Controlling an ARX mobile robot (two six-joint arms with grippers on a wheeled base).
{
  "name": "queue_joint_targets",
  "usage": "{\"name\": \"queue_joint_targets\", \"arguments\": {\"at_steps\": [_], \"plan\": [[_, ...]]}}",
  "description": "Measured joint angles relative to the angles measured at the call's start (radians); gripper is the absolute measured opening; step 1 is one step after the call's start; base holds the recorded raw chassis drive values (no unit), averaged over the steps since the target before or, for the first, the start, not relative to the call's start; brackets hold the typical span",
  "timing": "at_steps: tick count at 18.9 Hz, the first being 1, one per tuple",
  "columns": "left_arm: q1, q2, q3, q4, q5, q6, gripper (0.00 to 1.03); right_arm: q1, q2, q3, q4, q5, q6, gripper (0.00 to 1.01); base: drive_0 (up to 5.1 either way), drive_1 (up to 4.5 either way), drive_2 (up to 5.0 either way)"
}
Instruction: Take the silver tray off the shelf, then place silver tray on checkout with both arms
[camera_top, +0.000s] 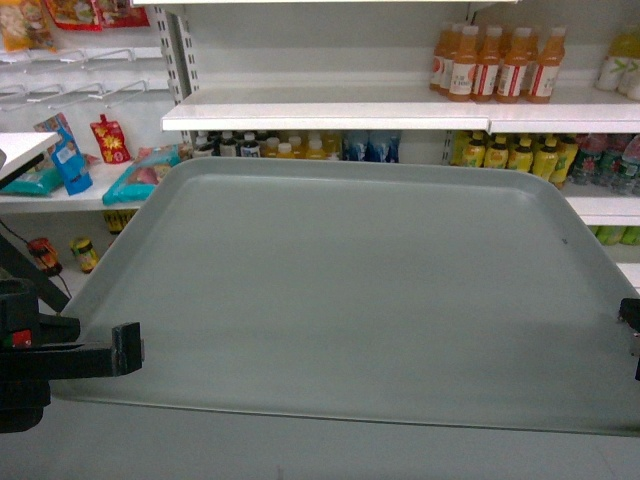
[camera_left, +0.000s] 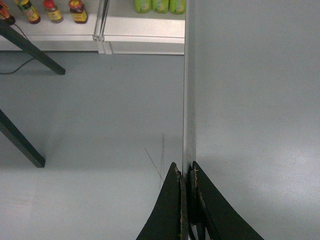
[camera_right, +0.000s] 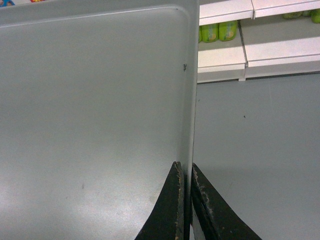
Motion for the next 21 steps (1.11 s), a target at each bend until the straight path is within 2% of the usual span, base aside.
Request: {"name": "queue_joint_targets", "arguments": {"at_steps": [13,18,21], "plan": [[0.000,0.000,0.000,-0.001,0.000,0.000,0.03,0.000,0.000,0.000,-0.001,0.000,0.000,0.04,0.0,-4.20,4.2],[0.000,-0.005,-0.003,-0.004,-0.001,0.000,0.03,0.000,-0.002,-0.002,-0.001,0.000,0.000,0.04,0.0,0.00,0.0],[-0.001,-0.005,-0.003,0.000,0.000,0.000,0.03,-0.001,-0.002,-0.003,-0.003,0.000,0.000,0.04,-4.8,2.19,2.2]]}}
